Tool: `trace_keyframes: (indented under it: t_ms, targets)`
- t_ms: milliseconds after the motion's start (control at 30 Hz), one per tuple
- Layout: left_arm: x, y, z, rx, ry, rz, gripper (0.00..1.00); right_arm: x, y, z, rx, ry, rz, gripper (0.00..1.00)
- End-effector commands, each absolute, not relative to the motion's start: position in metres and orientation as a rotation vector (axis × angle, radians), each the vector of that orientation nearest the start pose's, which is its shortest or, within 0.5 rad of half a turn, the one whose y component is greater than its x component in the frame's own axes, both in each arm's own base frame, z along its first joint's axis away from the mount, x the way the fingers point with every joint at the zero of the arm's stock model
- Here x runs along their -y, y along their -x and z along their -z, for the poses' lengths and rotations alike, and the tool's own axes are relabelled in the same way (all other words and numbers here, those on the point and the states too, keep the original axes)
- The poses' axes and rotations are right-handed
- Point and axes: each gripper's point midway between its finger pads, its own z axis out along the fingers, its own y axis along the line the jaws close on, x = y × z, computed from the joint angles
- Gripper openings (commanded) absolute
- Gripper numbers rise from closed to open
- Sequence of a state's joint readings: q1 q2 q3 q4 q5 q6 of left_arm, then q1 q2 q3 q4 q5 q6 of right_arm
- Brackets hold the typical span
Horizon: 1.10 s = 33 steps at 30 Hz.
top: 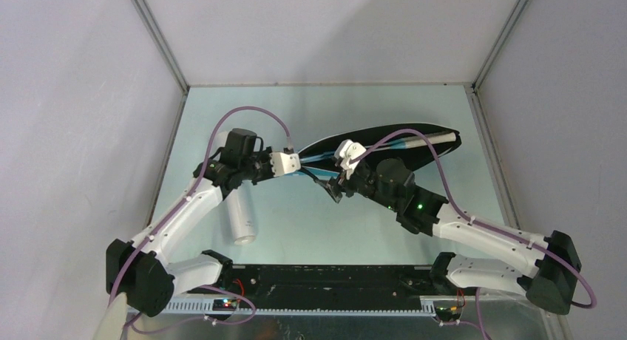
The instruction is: Pack up the badminton gear
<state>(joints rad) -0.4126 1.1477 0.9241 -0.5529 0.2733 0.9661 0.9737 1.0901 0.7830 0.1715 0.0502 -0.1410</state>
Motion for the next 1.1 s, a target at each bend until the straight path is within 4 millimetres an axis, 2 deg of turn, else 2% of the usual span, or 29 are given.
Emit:
trace_keyframes:
  t_ms: [0, 167, 333, 600, 733, 900, 1067]
  targets:
    - [0.177, -0.312, -0.235, -1.491, -1.434, 0.094, 0.00, -0.290, -0.277, -0.234, -1.545, 0.791, -0.246, 0.77]
    - [0.179, -0.309, -0.235, -1.500, -1.444, 0.097, 0.00, -0.307, -0.286, -0.220, -1.523, 0.834, -0.239, 0.79]
    - [0.178, -0.306, -0.230, -1.513, -1.479, 0.102, 0.00, -0.301, -0.300, -0.210, -1.543, 0.800, -0.165, 0.80]
    - [0.183, -0.299, -0.226, -1.516, -1.519, 0.159, 0.00, -0.299, -0.301, -0.201, -1.562, 0.825, -0.149, 0.79]
    - [0.188, -0.296, -0.226, -1.519, -1.529, 0.202, 0.00, -0.316, -0.298, -0.207, -1.515, 0.837, -0.228, 0.79]
    - [0.194, -0.295, -0.224, -1.534, -1.522, 0.244, 0.00, -0.348, -0.283, -0.219, -1.424, 0.869, -0.405, 0.78]
    - [0.199, -0.293, -0.222, -1.541, -1.539, 0.278, 0.00, -0.366, -0.282, -0.230, -1.347, 0.837, -0.447, 0.78]
